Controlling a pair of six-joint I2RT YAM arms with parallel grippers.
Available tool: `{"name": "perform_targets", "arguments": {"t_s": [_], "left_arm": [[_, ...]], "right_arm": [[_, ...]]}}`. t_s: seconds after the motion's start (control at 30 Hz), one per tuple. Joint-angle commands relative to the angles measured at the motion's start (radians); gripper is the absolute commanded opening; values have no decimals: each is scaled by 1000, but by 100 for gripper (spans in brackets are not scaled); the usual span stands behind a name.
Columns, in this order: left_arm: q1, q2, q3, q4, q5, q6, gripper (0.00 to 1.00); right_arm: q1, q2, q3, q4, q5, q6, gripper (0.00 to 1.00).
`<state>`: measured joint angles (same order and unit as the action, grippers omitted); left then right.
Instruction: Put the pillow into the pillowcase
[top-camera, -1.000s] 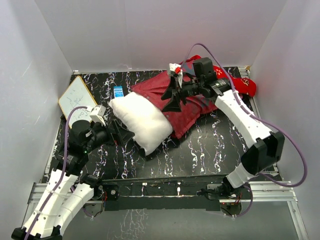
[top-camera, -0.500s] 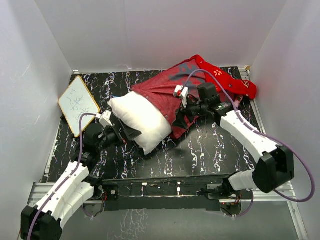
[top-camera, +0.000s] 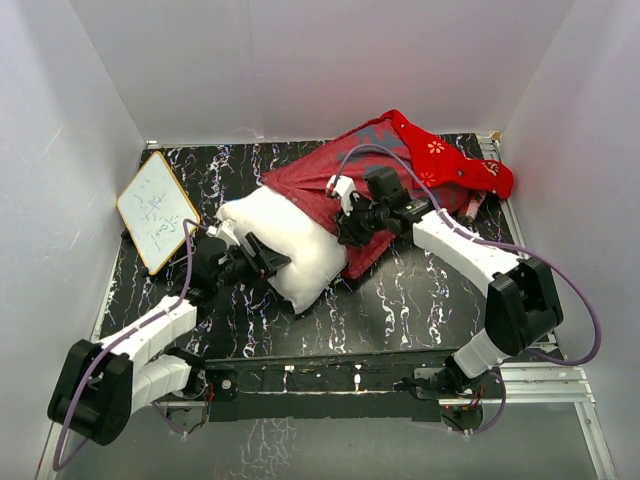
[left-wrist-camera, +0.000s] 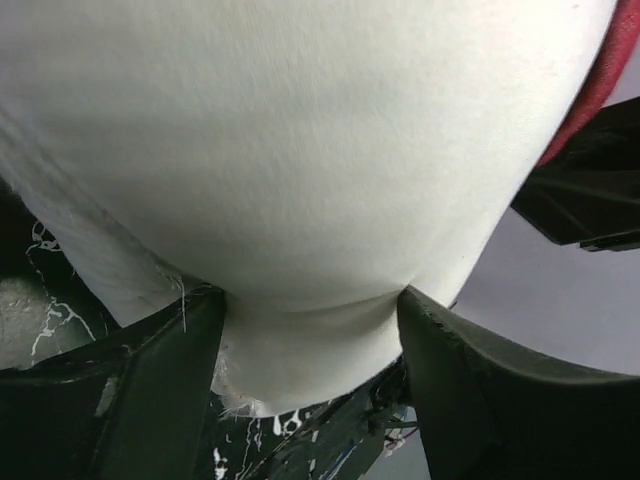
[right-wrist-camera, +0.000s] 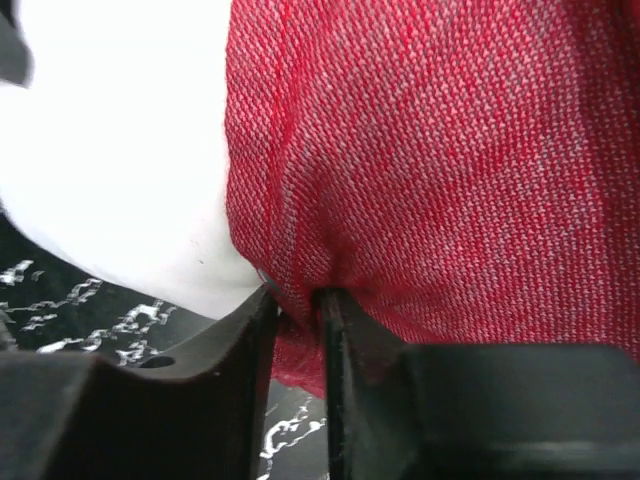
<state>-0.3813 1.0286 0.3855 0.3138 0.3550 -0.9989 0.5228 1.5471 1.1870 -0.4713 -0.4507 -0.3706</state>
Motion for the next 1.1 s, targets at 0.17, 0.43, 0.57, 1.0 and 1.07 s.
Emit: {"name": "perform_targets", "arguments": {"t_s": [0.17, 0.43, 0.57, 1.0, 1.07], "left_arm": [[-70, 63, 41, 98, 5, 28, 26], [-137, 85, 109, 215, 30, 61, 18], [-213, 101, 140, 333, 25, 55, 18], [-229, -16, 61, -40, -221, 195, 58], [-228, -73, 78, -134, -233, 260, 72]], "right_arm": [[46, -52, 224, -258, -634, -225, 10], [216, 115, 524, -487, -794, -311, 8], [255, 163, 538, -383, -622, -175, 8], [-23, -179, 76, -337, -614, -309, 69], [-110, -278, 41, -338, -678, -339, 79]]}}
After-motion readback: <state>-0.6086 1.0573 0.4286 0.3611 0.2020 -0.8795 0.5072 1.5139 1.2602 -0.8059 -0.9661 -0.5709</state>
